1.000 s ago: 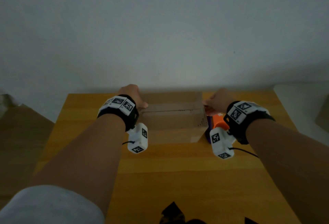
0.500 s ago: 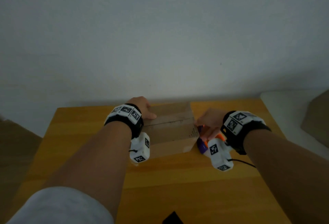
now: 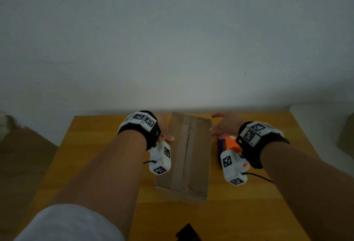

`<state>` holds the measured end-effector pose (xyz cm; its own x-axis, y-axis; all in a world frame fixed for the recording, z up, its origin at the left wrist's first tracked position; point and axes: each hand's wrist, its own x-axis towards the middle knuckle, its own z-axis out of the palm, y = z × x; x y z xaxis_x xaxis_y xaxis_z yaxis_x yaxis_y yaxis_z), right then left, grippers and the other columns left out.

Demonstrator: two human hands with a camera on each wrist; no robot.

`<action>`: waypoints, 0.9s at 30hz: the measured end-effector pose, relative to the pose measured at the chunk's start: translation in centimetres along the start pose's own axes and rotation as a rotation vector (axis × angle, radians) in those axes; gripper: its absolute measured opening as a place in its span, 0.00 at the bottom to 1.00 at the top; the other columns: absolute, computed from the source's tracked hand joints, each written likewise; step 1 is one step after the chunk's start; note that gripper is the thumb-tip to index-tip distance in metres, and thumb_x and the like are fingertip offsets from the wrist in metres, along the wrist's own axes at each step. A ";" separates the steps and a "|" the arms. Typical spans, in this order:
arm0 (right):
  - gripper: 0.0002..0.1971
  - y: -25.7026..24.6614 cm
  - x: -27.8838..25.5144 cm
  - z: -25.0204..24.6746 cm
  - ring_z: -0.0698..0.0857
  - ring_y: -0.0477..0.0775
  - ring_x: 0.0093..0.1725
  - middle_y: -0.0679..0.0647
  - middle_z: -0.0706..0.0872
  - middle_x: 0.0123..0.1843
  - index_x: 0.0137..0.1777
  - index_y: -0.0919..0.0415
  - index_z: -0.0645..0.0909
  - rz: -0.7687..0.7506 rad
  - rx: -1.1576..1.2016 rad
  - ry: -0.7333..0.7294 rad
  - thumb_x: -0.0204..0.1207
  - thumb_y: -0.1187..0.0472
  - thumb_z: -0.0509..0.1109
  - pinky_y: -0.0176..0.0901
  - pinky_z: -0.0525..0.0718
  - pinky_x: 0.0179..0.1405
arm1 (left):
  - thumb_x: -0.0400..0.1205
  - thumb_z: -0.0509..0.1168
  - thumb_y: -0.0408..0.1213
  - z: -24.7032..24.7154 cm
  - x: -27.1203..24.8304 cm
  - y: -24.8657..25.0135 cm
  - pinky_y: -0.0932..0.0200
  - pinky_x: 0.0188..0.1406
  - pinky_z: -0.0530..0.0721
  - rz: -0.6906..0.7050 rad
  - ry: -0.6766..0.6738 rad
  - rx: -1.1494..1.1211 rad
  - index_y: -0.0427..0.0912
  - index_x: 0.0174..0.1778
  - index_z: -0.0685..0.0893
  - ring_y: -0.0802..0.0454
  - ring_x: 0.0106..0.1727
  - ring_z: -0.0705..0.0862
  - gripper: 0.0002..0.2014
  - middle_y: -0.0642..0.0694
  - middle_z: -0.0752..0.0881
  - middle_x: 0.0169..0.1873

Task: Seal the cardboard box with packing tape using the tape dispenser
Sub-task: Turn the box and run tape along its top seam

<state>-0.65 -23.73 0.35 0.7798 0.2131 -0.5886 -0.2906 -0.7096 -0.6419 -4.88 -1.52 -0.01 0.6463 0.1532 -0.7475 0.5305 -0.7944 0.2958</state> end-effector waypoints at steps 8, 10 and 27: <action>0.29 -0.2 0.9 1.4 0.89 0.59 0.45 0.68 0.90 0.52 0.75 0.62 0.72 -0.056 -0.042 0.021 0.74 0.72 0.73 0.53 0.89 0.55 | 0.82 0.64 0.45 0.4 0.9 0.6 0.48 0.63 0.81 0.182 0.201 -0.030 0.44 0.78 0.65 0.38 0.69 0.77 0.28 0.39 0.73 0.73; 0.26 -0.3 1.3 1.4 0.89 0.59 0.45 0.68 0.90 0.51 0.73 0.64 0.74 -0.092 -0.026 0.039 0.75 0.72 0.72 0.52 0.89 0.53 | 0.81 0.65 0.46 0.5 1.1 0.0 0.46 0.57 0.85 0.131 0.180 -0.117 0.43 0.76 0.66 0.38 0.63 0.81 0.29 0.39 0.75 0.71; 0.27 8.9 2.8 1.3 0.74 0.54 0.25 0.57 0.77 0.27 0.27 0.60 0.69 0.296 -0.473 0.175 0.71 0.40 0.72 0.40 0.68 0.20 | 0.73 0.73 0.52 4.0 2.8 -1.5 0.52 0.46 0.78 0.179 0.208 -0.646 0.45 0.60 0.81 0.45 0.54 0.82 0.23 0.46 0.84 0.55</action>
<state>-1.74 -28.60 -7.69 0.7951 -0.1254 -0.5933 -0.2620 -0.9534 -0.1496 -6.11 -2.24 -4.94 0.8116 0.2129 -0.5441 0.5840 -0.3197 0.7461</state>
